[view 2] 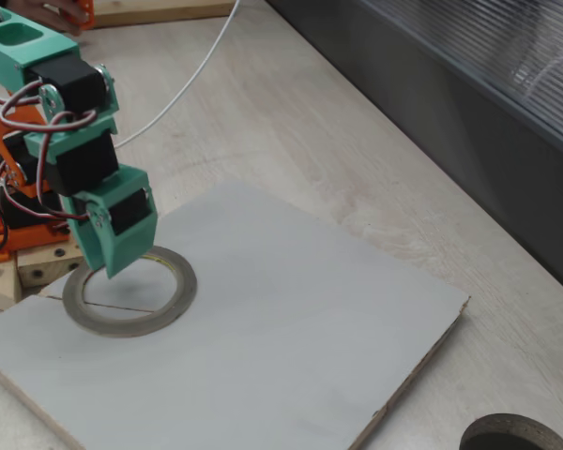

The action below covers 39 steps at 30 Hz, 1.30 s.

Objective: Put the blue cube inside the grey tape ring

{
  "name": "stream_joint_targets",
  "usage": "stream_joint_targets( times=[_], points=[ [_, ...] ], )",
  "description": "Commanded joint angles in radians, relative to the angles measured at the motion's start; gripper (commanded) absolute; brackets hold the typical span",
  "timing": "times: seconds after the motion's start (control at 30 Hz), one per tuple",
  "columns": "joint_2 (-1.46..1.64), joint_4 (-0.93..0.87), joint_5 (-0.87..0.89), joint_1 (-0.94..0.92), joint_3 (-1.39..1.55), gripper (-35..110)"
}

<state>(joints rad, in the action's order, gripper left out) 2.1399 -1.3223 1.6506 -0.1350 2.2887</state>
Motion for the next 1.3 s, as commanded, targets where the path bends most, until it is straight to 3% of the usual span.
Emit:
stream_joint_targets(
  times=[0.0, 1.03, 1.13, 1.27],
  points=[
    [-0.029, -0.002, 0.018, -0.008, 0.006, 2],
    [-0.015, -0.017, 0.018, -0.006, 0.006, 3],
    [-0.014, -0.017, 0.021, -0.006, 0.006, 10],
    [-0.026, -0.026, 0.021, -0.006, 0.006, 37]
  ],
)
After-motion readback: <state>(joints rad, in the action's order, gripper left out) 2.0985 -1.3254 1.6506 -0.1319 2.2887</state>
